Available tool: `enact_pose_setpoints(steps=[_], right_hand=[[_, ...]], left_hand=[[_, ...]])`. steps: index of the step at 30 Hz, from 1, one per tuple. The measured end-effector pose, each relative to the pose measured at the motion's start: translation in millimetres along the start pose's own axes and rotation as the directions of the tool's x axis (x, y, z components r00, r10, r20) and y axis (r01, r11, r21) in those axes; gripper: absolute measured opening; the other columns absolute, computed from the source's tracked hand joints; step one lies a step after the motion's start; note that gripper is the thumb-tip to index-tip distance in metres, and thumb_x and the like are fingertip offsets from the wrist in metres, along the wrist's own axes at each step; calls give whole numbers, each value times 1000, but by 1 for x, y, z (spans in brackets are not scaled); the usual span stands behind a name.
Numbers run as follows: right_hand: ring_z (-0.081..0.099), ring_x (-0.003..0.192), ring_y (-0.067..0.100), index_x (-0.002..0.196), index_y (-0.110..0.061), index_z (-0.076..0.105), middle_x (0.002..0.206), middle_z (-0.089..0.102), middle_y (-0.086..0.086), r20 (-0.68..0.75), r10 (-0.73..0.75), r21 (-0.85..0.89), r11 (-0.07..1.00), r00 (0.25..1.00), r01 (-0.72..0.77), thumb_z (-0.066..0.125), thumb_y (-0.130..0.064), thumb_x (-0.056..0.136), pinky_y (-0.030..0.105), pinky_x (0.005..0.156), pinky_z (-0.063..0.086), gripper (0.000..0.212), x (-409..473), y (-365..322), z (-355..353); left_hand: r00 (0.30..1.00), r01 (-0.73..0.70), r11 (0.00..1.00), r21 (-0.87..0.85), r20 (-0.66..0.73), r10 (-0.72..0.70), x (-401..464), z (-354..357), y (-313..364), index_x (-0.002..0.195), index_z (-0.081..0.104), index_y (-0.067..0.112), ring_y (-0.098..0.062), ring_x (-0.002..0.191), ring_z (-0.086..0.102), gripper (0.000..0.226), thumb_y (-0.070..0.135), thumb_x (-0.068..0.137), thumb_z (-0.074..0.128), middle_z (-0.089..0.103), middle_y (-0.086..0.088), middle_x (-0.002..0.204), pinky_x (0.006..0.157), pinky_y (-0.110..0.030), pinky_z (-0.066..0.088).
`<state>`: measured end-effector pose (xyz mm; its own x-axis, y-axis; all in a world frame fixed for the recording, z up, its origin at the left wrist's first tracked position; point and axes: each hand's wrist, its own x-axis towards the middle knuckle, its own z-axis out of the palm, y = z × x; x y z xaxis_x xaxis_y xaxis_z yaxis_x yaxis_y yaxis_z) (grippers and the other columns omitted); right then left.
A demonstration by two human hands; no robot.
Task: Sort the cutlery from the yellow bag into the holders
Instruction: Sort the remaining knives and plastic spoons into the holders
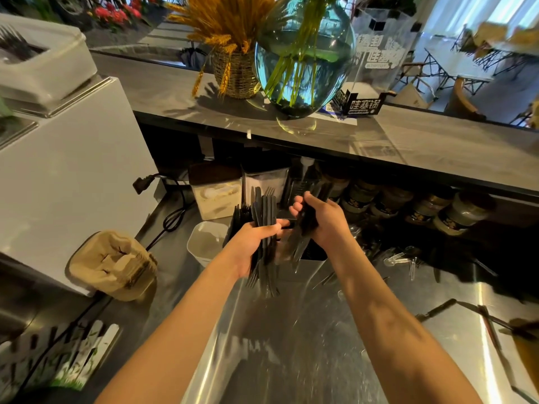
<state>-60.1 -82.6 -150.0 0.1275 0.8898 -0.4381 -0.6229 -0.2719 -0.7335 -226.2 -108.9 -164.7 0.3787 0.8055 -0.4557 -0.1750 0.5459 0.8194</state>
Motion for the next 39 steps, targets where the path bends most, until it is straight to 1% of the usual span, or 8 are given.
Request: enact_pose_setpoints(steps=[4, 9, 12, 21, 24, 28, 33, 39], right_hand=[[73, 102, 28, 131, 0, 52, 115, 71, 19, 8, -56, 64, 996, 998, 56, 45, 5, 101, 40, 85, 61, 31, 0, 3, 0], [69, 113, 25, 130, -9, 56, 123, 71, 9, 121, -14, -15, 1000, 993, 16, 40, 1, 103, 48, 79, 59, 32, -6, 1, -2], [67, 116, 25, 127, -11, 58, 124, 71, 8, 184, -8, -16, 1000, 983, 11, 40, -1, 104, 48, 86, 57, 31, -4, -1, -3], [68, 71, 18, 113, -6, 60, 85, 70, 10, 80, 21, 196, 980, 997, -36, 55, -8, 101, 34, 77, 60, 13, 5, 1, 1], [49, 52, 8, 100, -9, 56, 69, 56, 0, 49, -22, 234, 972, 999, 10, 52, -13, 103, 18, 50, 45, 6, 7, 0, 0], [34, 43, 5, 84, -17, 52, 58, 42, -6, 26, -26, 182, 983, 999, 21, 54, -25, 103, 17, 40, 31, 20, 11, 3, 5], [41, 41, 7, 82, -15, 50, 56, 46, -3, -52, 14, 297, 955, 999, 2, 56, -36, 102, 17, 38, 36, 29, 17, 13, 31], [31, 40, 11, 73, -17, 47, 52, 37, -3, -25, -293, -42, 955, 956, 292, 60, -37, 99, 24, 38, 29, 36, 16, 24, 61]], left_hand=[[999, -16, 991, 136, -46, 22, -3, 4, 2, 111, 75, 20, -24, 99, 72, 21, 14, 96, 61, 76, -8, 104, 87, -41, 56], [1000, -26, 989, 147, -9, 27, -10, 10, 5, 88, 57, 20, -1, 54, 68, 21, 1, 96, 60, 71, 11, 59, 49, -21, 54], [999, -42, 989, 140, -4, 43, -11, 10, 8, 93, 62, 18, -5, 60, 71, 18, 0, 94, 62, 74, 6, 67, 54, -23, 56], [999, -38, 998, 54, -4, 38, -10, 5, 7, 112, 69, 6, -26, 85, 74, 19, 3, 96, 59, 75, -13, 97, 68, -40, 60], [999, -39, 999, 20, -13, 39, -8, -3, 8, 114, 68, 7, -25, 84, 73, 20, 7, 99, 55, 75, -13, 102, 69, -38, 59], [995, -51, 996, -72, -94, 44, -7, -18, 13, 111, 67, 6, -11, 52, 53, 17, 12, 100, 55, 61, -2, 73, 46, -23, 46], [988, -63, 990, -129, -146, 44, -6, -40, 19, 105, 63, 9, -7, 42, 33, 19, 26, 100, 58, 38, 4, 59, 39, -20, 30], [986, -99, 969, -228, -155, 64, -10, -68, 29, 93, 62, 14, -8, 41, 31, 25, 37, 99, 55, 35, 4, 57, 39, -21, 28]])
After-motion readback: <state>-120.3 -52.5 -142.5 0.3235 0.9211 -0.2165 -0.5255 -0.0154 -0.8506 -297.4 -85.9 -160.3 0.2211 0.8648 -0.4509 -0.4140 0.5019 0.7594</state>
